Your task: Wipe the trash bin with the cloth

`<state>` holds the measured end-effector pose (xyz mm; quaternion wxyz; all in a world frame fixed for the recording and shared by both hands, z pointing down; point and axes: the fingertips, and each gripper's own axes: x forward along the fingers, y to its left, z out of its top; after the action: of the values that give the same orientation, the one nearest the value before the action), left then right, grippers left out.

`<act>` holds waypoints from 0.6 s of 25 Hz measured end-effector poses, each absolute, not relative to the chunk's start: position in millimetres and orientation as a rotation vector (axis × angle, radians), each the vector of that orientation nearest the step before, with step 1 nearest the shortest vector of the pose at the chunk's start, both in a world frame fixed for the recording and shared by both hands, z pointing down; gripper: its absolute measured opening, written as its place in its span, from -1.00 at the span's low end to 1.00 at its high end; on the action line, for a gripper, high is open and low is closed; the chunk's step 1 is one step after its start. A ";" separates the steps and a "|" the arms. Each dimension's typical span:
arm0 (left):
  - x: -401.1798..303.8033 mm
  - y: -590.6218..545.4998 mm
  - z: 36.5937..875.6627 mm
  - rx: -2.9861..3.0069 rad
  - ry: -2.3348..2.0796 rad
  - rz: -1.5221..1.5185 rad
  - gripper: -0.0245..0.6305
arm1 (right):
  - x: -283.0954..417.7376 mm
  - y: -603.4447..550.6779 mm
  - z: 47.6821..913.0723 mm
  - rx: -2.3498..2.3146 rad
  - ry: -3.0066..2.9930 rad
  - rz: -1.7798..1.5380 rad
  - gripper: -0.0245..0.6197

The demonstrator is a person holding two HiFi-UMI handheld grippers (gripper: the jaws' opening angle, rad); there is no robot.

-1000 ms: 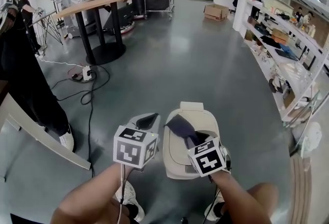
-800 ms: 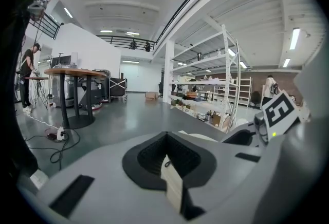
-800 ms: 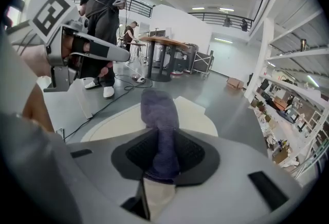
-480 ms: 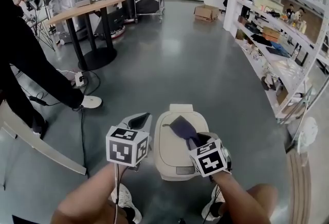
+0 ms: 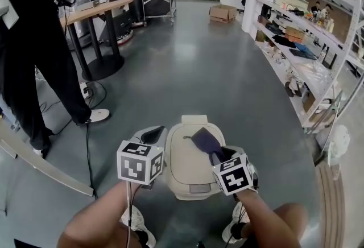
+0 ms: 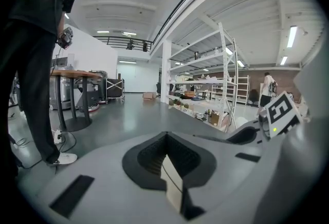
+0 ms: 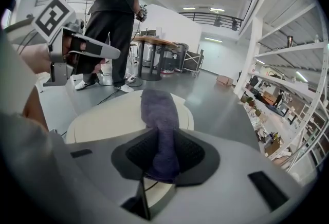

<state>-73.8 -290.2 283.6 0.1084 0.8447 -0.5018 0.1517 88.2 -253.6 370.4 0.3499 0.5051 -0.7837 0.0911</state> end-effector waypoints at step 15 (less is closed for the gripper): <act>-51.3 -285.4 288.7 2.514 -1.436 0.483 -0.93 | 101.6 -249.1 366.6 1.363 -2.013 0.233 -0.62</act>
<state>-51.3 -285.4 288.7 0.1031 0.8520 -0.4866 0.1636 101.6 -249.1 366.6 0.3427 0.5242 -0.7744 0.0895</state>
